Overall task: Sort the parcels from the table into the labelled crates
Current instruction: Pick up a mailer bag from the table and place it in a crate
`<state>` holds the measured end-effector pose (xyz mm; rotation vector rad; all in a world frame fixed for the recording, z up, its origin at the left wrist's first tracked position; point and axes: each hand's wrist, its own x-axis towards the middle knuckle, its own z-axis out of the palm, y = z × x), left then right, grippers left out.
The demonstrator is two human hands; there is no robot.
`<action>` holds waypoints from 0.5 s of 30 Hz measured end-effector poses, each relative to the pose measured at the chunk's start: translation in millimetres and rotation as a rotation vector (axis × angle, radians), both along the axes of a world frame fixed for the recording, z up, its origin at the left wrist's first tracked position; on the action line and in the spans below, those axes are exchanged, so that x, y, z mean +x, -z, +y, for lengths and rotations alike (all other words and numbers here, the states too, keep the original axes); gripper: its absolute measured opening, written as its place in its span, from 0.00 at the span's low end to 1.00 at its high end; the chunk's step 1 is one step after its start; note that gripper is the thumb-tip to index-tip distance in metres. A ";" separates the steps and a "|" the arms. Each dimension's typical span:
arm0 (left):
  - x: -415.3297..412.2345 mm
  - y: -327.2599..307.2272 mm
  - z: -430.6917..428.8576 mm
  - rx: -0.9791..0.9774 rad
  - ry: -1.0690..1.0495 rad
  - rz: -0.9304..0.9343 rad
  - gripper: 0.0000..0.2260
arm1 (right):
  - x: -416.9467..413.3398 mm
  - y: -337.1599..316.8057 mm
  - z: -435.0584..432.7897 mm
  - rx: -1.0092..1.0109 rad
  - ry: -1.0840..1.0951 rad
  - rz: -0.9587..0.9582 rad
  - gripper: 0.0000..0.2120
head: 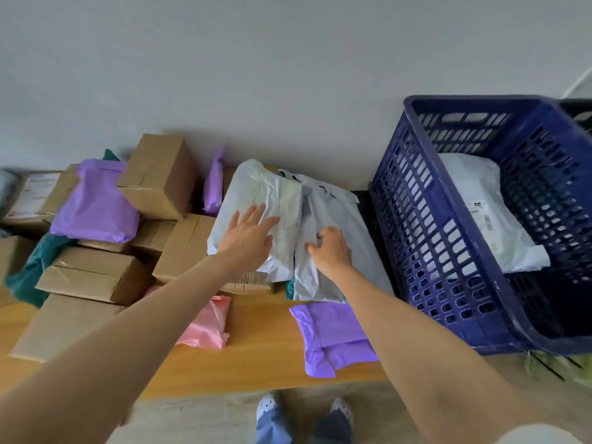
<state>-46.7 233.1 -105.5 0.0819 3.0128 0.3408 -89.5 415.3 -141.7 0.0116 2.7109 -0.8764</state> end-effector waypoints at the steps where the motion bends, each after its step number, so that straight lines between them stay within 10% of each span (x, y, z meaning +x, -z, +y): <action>1: -0.6 1.8 0.0 0.008 0.002 -0.008 0.21 | 0.0 0.4 -0.3 0.007 0.012 0.009 0.12; 15: 1.6 -7.6 19.9 -0.003 0.050 -0.063 0.22 | -11.0 -38.5 46.2 -0.251 0.201 0.159 0.05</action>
